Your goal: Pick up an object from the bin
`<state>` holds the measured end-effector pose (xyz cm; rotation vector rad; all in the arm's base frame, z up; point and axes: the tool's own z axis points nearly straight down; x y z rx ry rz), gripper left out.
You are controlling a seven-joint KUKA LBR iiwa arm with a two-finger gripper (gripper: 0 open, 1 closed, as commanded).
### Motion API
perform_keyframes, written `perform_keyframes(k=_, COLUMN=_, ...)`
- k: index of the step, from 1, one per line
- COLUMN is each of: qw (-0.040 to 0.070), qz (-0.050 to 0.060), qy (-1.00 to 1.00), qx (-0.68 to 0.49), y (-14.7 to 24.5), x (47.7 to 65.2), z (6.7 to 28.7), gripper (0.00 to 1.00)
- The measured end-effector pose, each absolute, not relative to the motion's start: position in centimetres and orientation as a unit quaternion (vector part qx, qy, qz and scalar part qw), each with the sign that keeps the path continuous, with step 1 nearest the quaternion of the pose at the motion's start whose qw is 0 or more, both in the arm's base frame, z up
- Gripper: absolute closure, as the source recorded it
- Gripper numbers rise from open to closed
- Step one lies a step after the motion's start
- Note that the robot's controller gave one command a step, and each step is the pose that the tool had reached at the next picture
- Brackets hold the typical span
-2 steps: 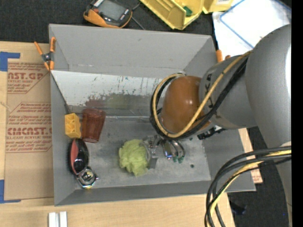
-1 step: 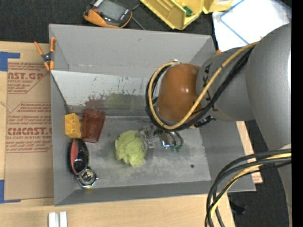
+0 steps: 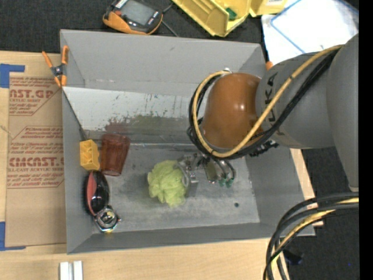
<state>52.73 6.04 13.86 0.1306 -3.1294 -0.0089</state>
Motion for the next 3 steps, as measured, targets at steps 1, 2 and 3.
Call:
perform_keyframes(k=1, qw=0.005, qz=-0.003, qy=-0.999, qx=0.042, y=6.04, x=52.73, z=13.87, gripper=0.0)
perform_keyframes(k=2, qw=0.004, qz=-0.003, qy=-0.999, qx=0.042, y=6.05, x=52.75, z=13.9, gripper=1.0)
perform_keyframes(k=3, qw=0.004, qz=-0.003, qy=-0.999, qx=0.042, y=6.05, x=52.75, z=13.92, gripper=1.0)
